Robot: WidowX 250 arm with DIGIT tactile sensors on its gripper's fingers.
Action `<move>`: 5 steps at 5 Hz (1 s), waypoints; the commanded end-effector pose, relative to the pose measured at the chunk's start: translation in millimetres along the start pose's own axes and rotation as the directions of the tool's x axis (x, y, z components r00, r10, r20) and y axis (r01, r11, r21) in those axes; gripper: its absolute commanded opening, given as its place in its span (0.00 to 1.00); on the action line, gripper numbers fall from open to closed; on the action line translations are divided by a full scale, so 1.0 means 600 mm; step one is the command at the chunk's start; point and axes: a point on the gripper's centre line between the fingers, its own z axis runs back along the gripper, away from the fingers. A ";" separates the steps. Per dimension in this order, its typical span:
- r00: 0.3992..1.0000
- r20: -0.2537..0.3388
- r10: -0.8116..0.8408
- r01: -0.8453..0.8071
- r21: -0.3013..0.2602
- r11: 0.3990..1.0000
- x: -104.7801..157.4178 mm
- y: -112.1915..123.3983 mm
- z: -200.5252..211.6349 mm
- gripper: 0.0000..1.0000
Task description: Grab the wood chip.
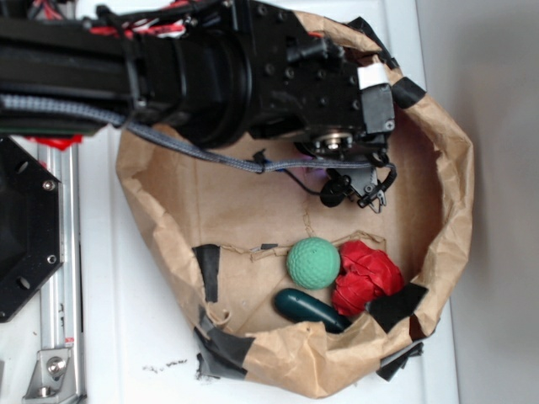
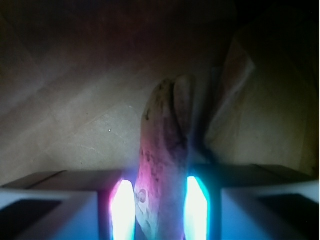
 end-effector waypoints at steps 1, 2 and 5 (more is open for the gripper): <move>0.999 -0.008 -0.047 0.047 0.023 0.999 -0.007 0.030 0.062 0.00; 0.959 -0.003 -0.285 0.285 -0.045 0.958 -0.047 0.050 0.155 0.00; 0.920 -0.040 -0.390 0.386 -0.078 0.919 -0.042 0.055 0.325 0.00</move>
